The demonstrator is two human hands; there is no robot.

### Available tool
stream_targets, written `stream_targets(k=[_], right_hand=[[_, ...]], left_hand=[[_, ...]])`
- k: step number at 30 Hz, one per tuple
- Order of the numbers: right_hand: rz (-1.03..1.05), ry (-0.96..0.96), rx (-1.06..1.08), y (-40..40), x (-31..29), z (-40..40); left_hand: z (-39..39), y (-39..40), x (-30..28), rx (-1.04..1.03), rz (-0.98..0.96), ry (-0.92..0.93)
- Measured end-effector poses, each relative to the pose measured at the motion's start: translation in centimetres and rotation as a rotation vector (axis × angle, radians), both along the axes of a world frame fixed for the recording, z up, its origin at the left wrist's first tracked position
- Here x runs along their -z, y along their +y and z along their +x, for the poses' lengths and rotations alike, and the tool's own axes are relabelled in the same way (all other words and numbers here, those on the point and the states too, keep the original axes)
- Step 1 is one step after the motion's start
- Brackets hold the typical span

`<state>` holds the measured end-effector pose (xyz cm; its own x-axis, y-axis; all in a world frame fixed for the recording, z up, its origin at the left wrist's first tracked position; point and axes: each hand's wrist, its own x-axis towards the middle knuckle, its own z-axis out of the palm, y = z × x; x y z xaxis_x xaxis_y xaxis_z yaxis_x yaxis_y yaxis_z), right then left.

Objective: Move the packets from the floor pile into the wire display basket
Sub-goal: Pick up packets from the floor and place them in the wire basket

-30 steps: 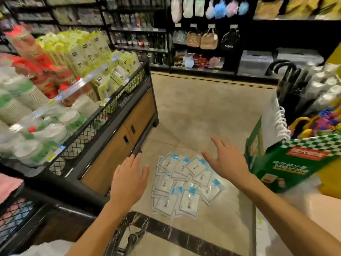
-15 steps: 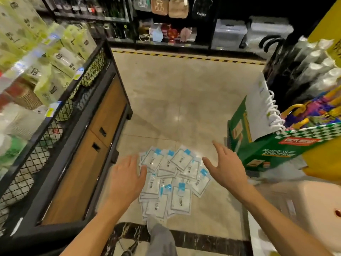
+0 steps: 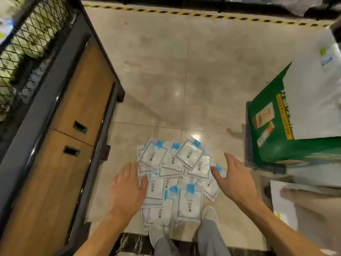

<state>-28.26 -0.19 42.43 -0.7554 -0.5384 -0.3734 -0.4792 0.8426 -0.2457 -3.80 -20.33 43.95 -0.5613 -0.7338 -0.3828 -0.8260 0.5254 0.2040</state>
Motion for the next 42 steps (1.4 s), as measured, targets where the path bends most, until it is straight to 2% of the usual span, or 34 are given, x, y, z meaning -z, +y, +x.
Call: stream_targets(k=[6,13,19,23,25,27,29,33,38,42], right_hand=[[0.067,0.002,-0.029,-3.2,17.1,-4.7],[0.045,-0.004,0.053,-7.0,38.7,-7.7],[0.047,-0.019,0.211,-9.8,54.8,-8.7],[0.057,0.022,0.371,-10.7,61.9,-8.2],[-0.006,0.025,0.497,-10.3,64.5,-7.5],[-0.094,0.042,0.588,-9.9,65.9,-7.1],[-0.145,0.071,0.605,-9.8,66.6,-7.3],[-0.248,0.127,0.645,-9.7,66.9,-8.5],[-0.348,-0.025,0.739,-9.7,65.7,-9.4],[-0.774,-0.343,0.855,-9.7,63.8,-9.4]], left_hand=[[-3.3,-3.7,18.9,-0.028,0.01,-0.049],[-7.7,-8.5,41.2,-0.004,-0.007,-0.052],[-9.4,-13.0,56.4,-0.03,-0.043,-0.074],[-9.7,-15.5,63.5,-0.19,0.022,-0.092],[-9.3,-15.5,66.2,-0.261,0.092,-0.099],[-9.0,-15.5,67.7,-0.33,0.069,-0.016],[-9.2,-16.0,67.7,-0.37,-0.015,0.077],[-10.5,-17.2,65.6,-0.356,0.016,0.031],[-10.2,-17.7,64.3,-0.528,0.26,0.088],[-8.7,-17.7,62.9,-0.71,0.607,0.313]])
